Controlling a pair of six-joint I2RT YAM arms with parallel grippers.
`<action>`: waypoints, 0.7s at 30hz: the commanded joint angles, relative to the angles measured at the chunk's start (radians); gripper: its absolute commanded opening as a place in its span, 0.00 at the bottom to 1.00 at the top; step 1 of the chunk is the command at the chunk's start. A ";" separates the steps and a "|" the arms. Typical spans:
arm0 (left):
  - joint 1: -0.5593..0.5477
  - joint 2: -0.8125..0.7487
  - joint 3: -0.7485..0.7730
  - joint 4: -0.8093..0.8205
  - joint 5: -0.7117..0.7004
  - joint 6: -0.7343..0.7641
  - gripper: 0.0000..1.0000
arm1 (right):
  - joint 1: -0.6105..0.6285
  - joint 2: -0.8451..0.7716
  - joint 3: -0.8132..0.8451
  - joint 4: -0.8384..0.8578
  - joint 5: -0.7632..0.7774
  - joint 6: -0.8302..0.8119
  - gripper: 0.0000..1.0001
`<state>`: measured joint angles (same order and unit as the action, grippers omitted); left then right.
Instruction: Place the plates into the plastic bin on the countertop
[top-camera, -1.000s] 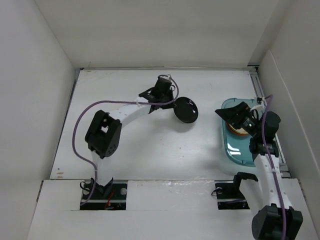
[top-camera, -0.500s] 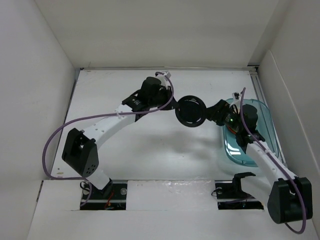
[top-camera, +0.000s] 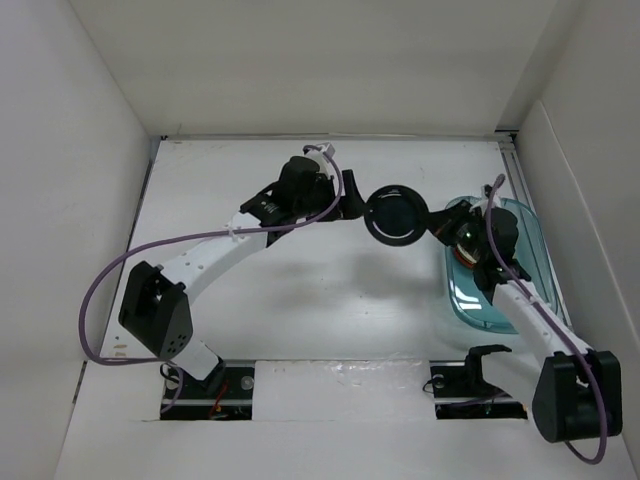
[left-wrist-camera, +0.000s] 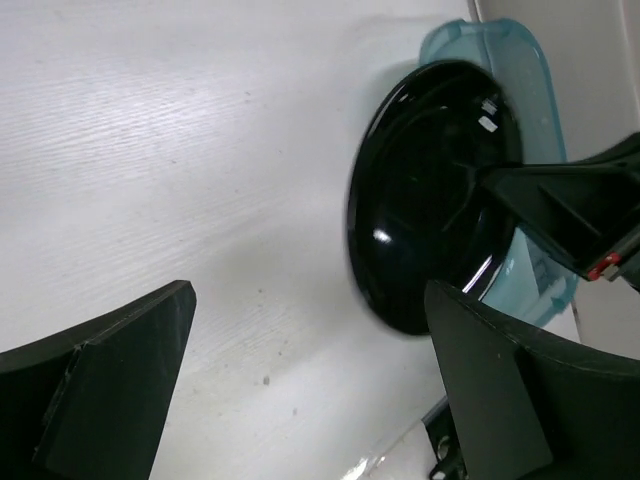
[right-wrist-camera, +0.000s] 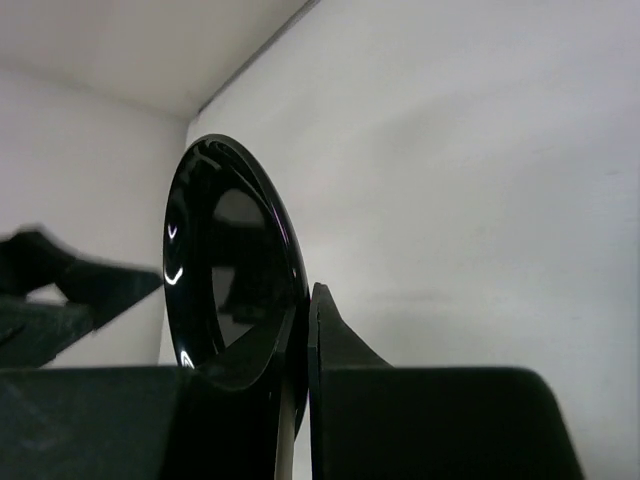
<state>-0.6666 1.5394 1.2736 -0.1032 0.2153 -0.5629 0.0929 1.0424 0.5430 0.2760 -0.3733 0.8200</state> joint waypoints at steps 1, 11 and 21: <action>-0.001 -0.091 0.009 -0.024 -0.144 -0.031 1.00 | -0.079 -0.041 0.008 -0.050 0.230 0.070 0.00; -0.044 -0.251 -0.091 -0.052 -0.261 -0.031 1.00 | -0.485 -0.099 -0.106 -0.228 0.445 0.235 0.00; -0.044 -0.271 -0.137 -0.052 -0.248 -0.022 1.00 | -0.538 -0.016 -0.024 -0.228 0.364 0.200 0.88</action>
<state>-0.7109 1.3003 1.1442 -0.1696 -0.0235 -0.5877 -0.4438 1.0809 0.4725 0.0082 0.0200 1.0214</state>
